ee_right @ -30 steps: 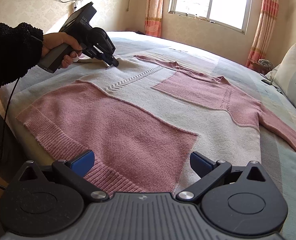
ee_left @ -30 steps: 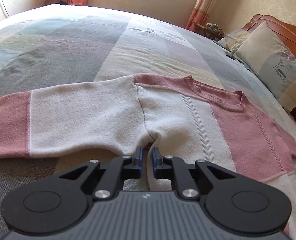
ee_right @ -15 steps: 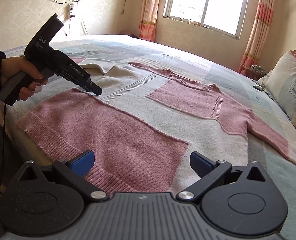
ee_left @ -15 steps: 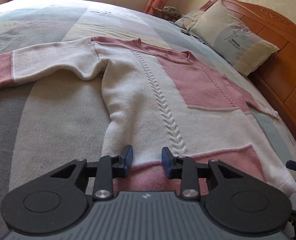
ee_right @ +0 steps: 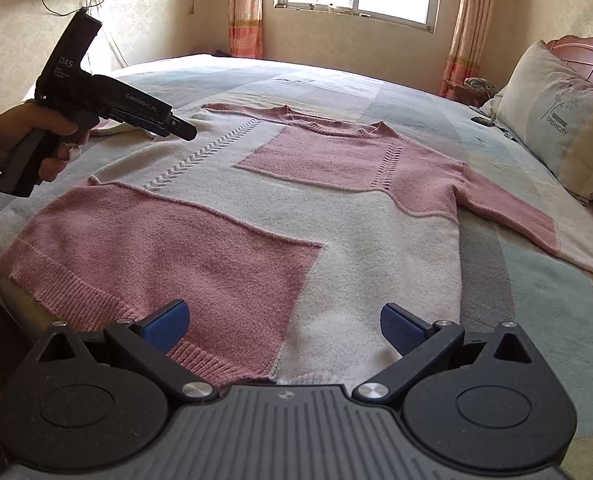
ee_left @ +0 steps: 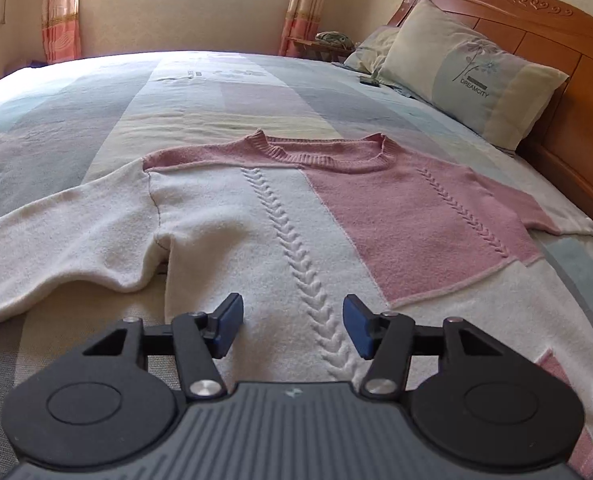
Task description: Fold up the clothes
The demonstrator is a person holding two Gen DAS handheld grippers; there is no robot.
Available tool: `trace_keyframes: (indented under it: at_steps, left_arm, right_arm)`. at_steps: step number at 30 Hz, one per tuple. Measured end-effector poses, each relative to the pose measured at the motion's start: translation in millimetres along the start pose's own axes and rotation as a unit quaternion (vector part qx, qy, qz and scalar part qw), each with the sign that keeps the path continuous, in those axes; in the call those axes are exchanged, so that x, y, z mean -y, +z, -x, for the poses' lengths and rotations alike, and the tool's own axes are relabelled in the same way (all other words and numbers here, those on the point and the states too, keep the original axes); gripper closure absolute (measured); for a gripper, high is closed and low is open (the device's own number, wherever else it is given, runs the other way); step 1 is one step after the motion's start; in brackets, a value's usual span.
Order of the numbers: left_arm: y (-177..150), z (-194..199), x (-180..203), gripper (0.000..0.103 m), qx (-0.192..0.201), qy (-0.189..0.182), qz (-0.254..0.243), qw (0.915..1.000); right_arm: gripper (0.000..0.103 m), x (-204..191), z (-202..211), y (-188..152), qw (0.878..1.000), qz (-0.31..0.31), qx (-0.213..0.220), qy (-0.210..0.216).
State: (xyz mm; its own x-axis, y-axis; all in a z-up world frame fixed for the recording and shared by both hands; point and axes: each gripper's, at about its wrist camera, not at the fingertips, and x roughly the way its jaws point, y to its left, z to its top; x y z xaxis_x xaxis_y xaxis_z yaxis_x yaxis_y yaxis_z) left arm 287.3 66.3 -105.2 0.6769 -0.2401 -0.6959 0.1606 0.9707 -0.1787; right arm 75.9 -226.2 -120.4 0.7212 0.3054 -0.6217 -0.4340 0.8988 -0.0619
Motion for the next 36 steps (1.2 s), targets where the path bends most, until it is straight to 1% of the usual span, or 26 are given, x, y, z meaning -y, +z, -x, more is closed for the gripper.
trace_keyframes:
  at_steps: [1, 2, 5, 7, 9, 10, 12, 13, 14, 15, 16, 17, 20, 23, 24, 26, 28, 29, 30, 31, 33, 35, 36]
  left_arm:
    - [-8, 2, -2, 0.048, 0.001, 0.000, -0.012, 0.9999]
    - [-18, 12, -1, 0.046, 0.005, 0.004, -0.038, 0.9993]
    - [-50, 43, 5, 0.045, -0.005, 0.018, -0.113, 0.9935]
    - [-56, 60, 8, 0.045, -0.019, 0.027, -0.128, 0.9913]
    - [-52, 74, 14, 0.046, -0.017, 0.034, -0.125, 0.9914]
    - [-49, 80, 19, 0.046, -0.006, 0.023, -0.125, 0.9918]
    - [-42, 90, 35, 0.042, 0.023, -0.016, -0.128, 0.9913]
    - [-41, 90, 43, 0.035, 0.030, -0.033, -0.132, 0.9903]
    - [-41, 87, 56, 0.032, 0.029, -0.051, -0.142, 0.9882]
    - [-44, 83, 69, 0.031, 0.026, -0.062, -0.154, 0.9857]
    - [-49, 79, 79, 0.031, 0.020, -0.066, -0.166, 0.9837]
    - [-58, 76, 83, 0.031, 0.008, -0.062, -0.170, 0.9835]
    - [-88, 67, 87, 0.031, -0.035, -0.045, -0.164, 0.9848]
    - [-109, 87, 68, 0.030, -0.018, -0.055, -0.120, 0.9910]
    - [-113, 93, 66, 0.030, -0.020, -0.047, -0.114, 0.9921]
    - [-116, 102, 66, 0.030, -0.022, -0.028, -0.110, 0.9933]
    - [-116, 108, 72, 0.031, -0.017, -0.017, -0.114, 0.9932]
    - [-115, 110, 76, 0.030, -0.010, -0.021, -0.116, 0.9930]
    - [-114, 110, 78, 0.030, -0.003, -0.029, -0.113, 0.9932]
    - [-113, 109, 79, 0.028, 0.001, -0.037, -0.104, 0.9939]
    - [-113, 100, 79, 0.026, -0.008, -0.051, -0.077, 0.9957]
    - [-115, 93, 79, 0.026, -0.012, -0.050, -0.070, 0.9962]
    - [-116, 92, 81, 0.025, -0.007, -0.049, -0.074, 0.9960]
  right_arm:
    - [0.000, 1, -1, 1, 1.000, -0.003, 0.002, 0.001]
    - [0.000, 2, -1, 1, 1.000, 0.000, 0.006, -0.001]
    - [0.000, 5, -4, -2, 1.000, 0.000, 0.007, -0.004]
    - [0.000, 9, -9, -9, 1.000, -0.009, -0.001, -0.001]
    - [0.000, 10, -17, -15, 1.000, -0.014, -0.015, 0.001]
    - [0.000, 10, -21, -18, 1.000, -0.016, -0.023, 0.002]
    - [0.000, 8, -25, -21, 1.000, -0.012, -0.026, 0.005]
    - [0.000, 8, -26, -21, 0.999, -0.016, -0.027, 0.008]
    - [0.000, 8, -27, -21, 0.999, -0.019, -0.028, 0.009]
    - [0.000, 8, -27, -21, 0.999, -0.023, -0.030, 0.009]
    - [0.000, 8, -27, -21, 0.999, -0.026, -0.031, 0.008]
    - [0.000, 9, -27, -21, 0.999, -0.029, -0.032, 0.008]
    - [0.000, 7, -27, -23, 0.999, -0.032, -0.027, 0.003]
    - [0.000, 6, -26, -27, 0.999, -0.035, -0.018, -0.003]
    - [0.000, 5, -26, -27, 0.999, -0.034, -0.016, -0.005]
    - [0.000, 4, -25, -28, 0.999, -0.033, -0.012, -0.010]
    - [0.000, 3, -23, -26, 0.999, -0.038, -0.019, -0.009]
    - [0.000, 3, -22, -24, 0.999, -0.041, -0.024, -0.006]
    - [0.000, 4, -19, -22, 0.999, -0.047, -0.027, -0.001]
    - [0.000, 10, -13, -20, 0.998, -0.063, -0.020, 0.016]
    - [0.000, 21, 0, -16, 0.994, -0.093, -0.005, 0.050]
    - [0.000, 34, 13, -11, 0.989, -0.123, 0.011, 0.081]
    - [0.000, 43, 18, -8, 0.987, -0.138, 0.020, 0.077]
